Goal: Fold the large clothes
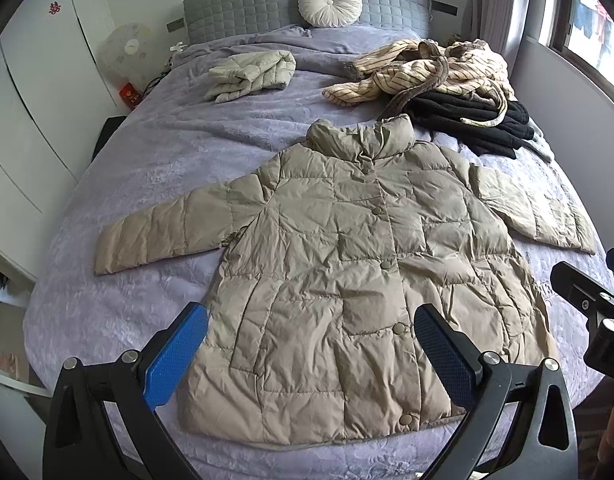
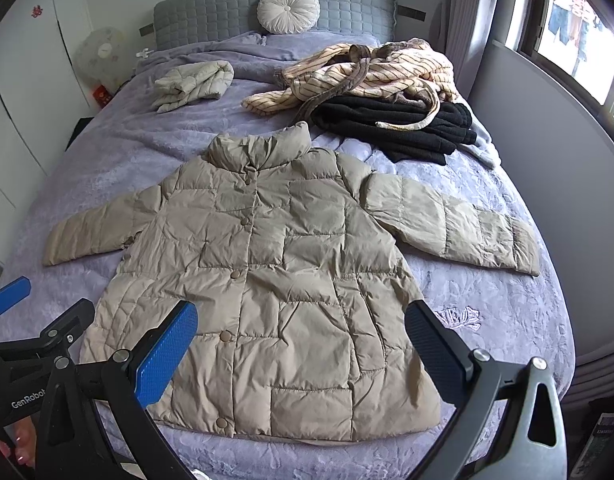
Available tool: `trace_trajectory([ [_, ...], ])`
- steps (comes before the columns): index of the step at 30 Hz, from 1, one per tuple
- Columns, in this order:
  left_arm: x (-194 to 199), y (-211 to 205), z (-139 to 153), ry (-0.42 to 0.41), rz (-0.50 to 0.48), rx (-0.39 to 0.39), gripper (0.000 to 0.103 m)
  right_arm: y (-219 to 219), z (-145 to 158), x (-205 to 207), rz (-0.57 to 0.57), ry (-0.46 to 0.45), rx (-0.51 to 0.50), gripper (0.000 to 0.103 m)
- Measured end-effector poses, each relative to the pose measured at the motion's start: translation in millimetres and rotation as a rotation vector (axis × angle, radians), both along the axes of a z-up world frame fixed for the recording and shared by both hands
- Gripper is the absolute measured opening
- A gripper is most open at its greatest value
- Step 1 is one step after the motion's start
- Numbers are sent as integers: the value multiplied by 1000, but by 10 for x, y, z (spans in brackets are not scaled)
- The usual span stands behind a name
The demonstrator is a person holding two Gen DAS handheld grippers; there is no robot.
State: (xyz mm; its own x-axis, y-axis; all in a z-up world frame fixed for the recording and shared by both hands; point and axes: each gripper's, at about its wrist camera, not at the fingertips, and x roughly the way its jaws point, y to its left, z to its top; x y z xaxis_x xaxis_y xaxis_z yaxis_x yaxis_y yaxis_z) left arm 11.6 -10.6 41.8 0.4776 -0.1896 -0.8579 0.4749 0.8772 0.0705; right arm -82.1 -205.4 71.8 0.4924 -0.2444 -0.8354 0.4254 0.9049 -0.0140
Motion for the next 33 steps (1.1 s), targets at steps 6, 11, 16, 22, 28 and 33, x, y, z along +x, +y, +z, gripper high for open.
trace_trajectory([
  [6, -14, 67, -6, 1, 22, -3, 103, 32, 1, 7, -1, 1, -1, 103],
  [11, -16, 72, -17, 2, 22, -2, 103, 35, 6, 3, 2, 2, -1, 103],
  [16, -21, 79, -22, 2, 24, -2, 103, 42, 7, 3, 3, 2, -2, 103],
  [22, -18, 82, -23, 2, 23, -2, 103, 42, 7, 6, 1, 3, -3, 103],
  [28, -6, 114, -31, 3, 22, -1, 103, 55, 15, 8, -1, 3, -3, 103],
  [33, -5, 113, -28, 4, 24, -1, 103, 33, 5, 3, 2, 4, -3, 103],
])
